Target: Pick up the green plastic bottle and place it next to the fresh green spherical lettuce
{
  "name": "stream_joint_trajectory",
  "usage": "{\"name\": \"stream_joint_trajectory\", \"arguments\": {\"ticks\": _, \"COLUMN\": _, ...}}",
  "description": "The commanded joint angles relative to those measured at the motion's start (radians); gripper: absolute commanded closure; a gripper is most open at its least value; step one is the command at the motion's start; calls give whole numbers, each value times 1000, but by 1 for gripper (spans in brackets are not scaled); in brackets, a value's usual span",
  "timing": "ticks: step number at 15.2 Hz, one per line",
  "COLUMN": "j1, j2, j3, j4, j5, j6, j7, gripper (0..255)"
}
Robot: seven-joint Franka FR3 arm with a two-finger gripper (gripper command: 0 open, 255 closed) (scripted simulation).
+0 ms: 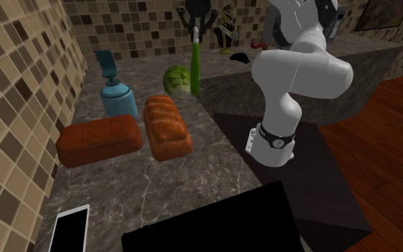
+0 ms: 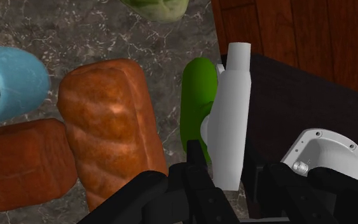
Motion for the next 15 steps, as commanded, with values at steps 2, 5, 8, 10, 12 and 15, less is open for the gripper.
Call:
{"name": "stream_joint_trajectory", "arguments": {"ticks": 2, "j1": -10, "j2": -26, "j3": -26, "j4": -38, "j5": -25, "j6": 17, "j7": 3, "gripper": 255}}
{"name": "stream_joint_trajectory", "arguments": {"ticks": 5, "j1": -24, "j2": -53, "j3": -51, "j4": -77, "j5": -49, "j6": 31, "j7": 5, "gripper": 255}}
{"name": "stream_joint_trajectory", "arguments": {"ticks": 8, "j1": -38, "j2": -79, "j3": -78, "j4": -114, "j5": -74, "j6": 45, "j7": 7, "gripper": 255}}
{"name": "stream_joint_trajectory", "arguments": {"ticks": 10, "j1": -48, "j2": -96, "j3": -97, "j4": -138, "j5": -93, "j6": 54, "j7": 7, "gripper": 255}}
{"name": "stream_joint_trajectory", "arguments": {"ticks": 12, "j1": -59, "j2": -113, "j3": -117, "j4": -161, "j5": -112, "j6": 63, "j7": 7, "gripper": 255}}
{"name": "stream_joint_trajectory", "arguments": {"ticks": 15, "j1": -75, "j2": -136, "j3": -149, "j4": -195, "j5": -142, "j6": 76, "j7": 6, "gripper": 255}}
